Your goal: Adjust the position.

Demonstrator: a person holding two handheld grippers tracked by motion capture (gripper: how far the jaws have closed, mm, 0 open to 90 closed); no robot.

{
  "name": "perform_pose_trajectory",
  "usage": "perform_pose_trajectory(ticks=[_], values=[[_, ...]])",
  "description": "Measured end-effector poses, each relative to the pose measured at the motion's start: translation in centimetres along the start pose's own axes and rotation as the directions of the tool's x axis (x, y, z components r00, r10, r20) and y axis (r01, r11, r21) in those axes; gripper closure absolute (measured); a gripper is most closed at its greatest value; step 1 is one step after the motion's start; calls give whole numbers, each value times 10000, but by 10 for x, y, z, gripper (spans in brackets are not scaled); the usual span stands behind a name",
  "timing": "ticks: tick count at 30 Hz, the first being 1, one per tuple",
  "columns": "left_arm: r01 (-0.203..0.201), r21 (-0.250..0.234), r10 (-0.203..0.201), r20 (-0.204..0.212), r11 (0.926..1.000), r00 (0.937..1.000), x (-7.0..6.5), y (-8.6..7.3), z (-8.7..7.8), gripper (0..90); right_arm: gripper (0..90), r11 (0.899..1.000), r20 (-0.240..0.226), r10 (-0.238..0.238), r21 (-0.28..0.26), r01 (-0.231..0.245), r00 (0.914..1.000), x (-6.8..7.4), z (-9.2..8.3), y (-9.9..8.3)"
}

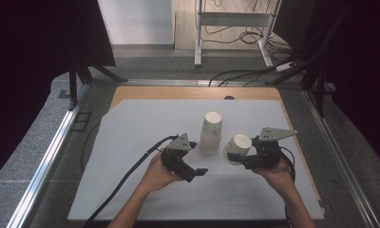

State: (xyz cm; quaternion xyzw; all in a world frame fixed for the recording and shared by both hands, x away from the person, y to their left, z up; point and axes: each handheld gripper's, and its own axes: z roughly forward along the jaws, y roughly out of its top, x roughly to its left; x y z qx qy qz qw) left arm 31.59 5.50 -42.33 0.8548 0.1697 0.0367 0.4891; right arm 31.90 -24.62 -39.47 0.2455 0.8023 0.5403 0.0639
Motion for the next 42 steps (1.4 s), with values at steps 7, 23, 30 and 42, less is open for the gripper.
perform_pose_trajectory(ticks=[7,23,30,42], values=[[-53,4,53,203,10000,9998,-3,0,8,0,294,10000,-324,-52,27,53,9995,8,13,-4],[-269,-30,270,479,9996,9985,-5,-4,22,32,297,9999,-973,-155,-59,150,9951,17,31,-9],[-283,-169,298,938,9995,9951,-4,-4,25,62,297,9997,-1217,-225,-114,213,9923,19,33,-9],[-317,-184,342,1554,9993,9873,-3,-4,28,111,298,9990,-1626,-436,-115,423,9857,21,39,-8]])
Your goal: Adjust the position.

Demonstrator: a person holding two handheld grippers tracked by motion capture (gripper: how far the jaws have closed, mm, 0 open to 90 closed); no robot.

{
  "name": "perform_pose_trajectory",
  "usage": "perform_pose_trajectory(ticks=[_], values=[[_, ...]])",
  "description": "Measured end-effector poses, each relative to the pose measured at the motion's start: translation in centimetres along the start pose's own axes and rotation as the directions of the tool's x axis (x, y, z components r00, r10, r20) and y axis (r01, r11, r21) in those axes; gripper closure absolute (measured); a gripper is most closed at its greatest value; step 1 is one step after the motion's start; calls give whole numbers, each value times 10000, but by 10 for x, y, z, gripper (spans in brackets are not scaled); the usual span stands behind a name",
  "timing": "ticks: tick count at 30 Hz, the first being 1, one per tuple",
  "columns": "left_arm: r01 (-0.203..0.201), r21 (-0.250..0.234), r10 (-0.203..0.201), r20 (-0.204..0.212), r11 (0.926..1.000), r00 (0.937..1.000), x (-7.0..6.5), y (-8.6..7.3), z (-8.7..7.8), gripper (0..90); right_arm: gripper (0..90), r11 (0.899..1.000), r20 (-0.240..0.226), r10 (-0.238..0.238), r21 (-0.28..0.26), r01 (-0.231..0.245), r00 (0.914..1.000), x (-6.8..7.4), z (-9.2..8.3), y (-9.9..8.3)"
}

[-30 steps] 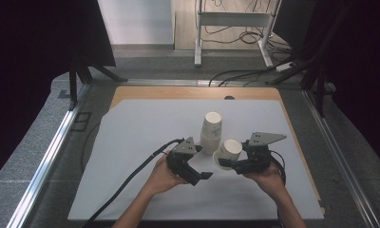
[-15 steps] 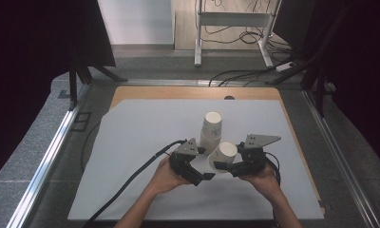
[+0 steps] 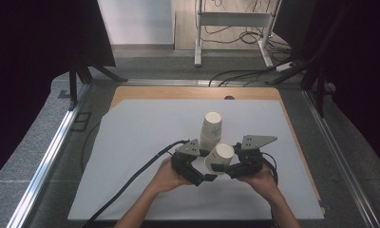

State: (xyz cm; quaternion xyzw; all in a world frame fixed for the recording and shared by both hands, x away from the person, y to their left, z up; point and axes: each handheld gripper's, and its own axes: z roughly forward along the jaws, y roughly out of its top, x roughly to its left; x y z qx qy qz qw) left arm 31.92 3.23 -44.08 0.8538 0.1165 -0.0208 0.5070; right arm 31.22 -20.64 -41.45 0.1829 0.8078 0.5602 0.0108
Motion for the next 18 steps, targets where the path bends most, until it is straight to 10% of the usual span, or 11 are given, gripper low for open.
perform_pose_trajectory(ticks=[18], values=[[-94,52,92,320,9999,9994,0,0,2,202,299,9994,-272,-292,157,296,9992,2,6,1]])
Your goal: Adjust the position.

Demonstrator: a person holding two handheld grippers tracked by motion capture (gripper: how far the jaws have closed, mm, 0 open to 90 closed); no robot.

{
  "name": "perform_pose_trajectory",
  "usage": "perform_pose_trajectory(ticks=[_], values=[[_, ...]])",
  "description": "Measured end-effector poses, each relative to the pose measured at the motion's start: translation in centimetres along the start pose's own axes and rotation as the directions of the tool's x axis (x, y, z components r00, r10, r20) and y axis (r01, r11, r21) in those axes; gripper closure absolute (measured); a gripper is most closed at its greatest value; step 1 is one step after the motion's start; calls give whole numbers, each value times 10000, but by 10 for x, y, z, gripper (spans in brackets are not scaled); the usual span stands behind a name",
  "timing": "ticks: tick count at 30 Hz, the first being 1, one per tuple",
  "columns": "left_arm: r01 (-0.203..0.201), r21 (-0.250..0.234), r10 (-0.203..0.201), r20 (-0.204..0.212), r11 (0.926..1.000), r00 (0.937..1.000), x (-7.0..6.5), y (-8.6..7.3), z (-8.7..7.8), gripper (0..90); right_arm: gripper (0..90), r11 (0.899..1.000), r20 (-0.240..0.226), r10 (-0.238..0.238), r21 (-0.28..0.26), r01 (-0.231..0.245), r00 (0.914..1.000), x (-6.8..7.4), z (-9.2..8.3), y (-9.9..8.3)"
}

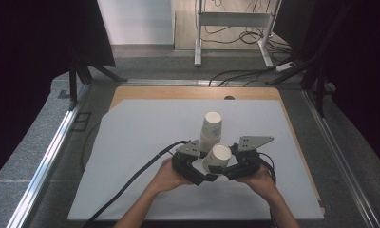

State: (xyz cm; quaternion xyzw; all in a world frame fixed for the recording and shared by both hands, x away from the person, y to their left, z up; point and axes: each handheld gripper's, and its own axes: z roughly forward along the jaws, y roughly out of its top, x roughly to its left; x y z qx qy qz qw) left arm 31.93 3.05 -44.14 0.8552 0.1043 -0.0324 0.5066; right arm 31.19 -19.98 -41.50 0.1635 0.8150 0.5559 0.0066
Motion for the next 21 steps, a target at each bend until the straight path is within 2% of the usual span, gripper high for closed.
perform_pose_trajectory(ticks=[2,21], values=[[-22,30,22,-4,10000,10000,-1,0,0,228,299,10000,25,2,16,-2,10000,0,0,0],[-136,453,139,-68,9989,9999,-1,1,1,269,288,9994,61,-151,314,149,9999,0,2,-1]])
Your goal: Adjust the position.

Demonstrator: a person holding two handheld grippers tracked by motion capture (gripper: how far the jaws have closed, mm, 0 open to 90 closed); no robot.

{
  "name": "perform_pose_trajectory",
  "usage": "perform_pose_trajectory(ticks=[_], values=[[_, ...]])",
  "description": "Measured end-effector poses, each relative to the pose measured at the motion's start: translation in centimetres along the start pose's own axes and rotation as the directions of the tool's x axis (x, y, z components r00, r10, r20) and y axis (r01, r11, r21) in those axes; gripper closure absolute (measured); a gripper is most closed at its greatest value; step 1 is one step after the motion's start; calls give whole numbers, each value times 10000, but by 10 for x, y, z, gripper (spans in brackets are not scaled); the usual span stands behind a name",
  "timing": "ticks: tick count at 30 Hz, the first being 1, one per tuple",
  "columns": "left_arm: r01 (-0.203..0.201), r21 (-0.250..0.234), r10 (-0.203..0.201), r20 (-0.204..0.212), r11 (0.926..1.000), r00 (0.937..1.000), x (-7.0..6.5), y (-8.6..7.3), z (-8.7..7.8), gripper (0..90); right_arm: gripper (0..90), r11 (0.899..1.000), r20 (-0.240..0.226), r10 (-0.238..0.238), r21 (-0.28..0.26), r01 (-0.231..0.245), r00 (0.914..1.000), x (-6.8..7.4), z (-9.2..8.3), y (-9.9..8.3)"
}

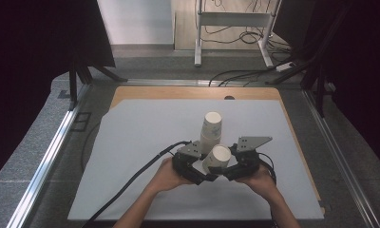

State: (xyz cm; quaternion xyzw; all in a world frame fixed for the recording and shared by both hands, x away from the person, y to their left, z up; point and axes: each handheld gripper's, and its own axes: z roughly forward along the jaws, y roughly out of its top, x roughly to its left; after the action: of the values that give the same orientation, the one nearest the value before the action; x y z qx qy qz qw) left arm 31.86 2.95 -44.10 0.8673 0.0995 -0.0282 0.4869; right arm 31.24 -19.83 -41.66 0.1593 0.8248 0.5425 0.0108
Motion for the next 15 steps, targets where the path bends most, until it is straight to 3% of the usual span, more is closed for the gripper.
perform_pose_trajectory(ticks=[7,9,10,13,15], values=[[-40,156,41,-69,9999,10000,0,1,-2,302,254,10000,36,29,36,-29,10000,0,1,0],[-244,136,242,106,9996,9997,-1,1,-2,433,236,10000,298,22,0,-22,9996,0,1,0],[-288,178,286,102,9994,9995,-2,1,-2,409,278,9998,221,125,170,-129,9997,-1,0,0],[-486,401,491,-106,9980,9987,-5,3,0,405,285,9995,195,158,275,-163,9997,-2,1,-1],[-416,379,421,-126,9984,9990,-4,3,1,389,287,9995,172,121,291,-126,9998,-1,1,-1]])
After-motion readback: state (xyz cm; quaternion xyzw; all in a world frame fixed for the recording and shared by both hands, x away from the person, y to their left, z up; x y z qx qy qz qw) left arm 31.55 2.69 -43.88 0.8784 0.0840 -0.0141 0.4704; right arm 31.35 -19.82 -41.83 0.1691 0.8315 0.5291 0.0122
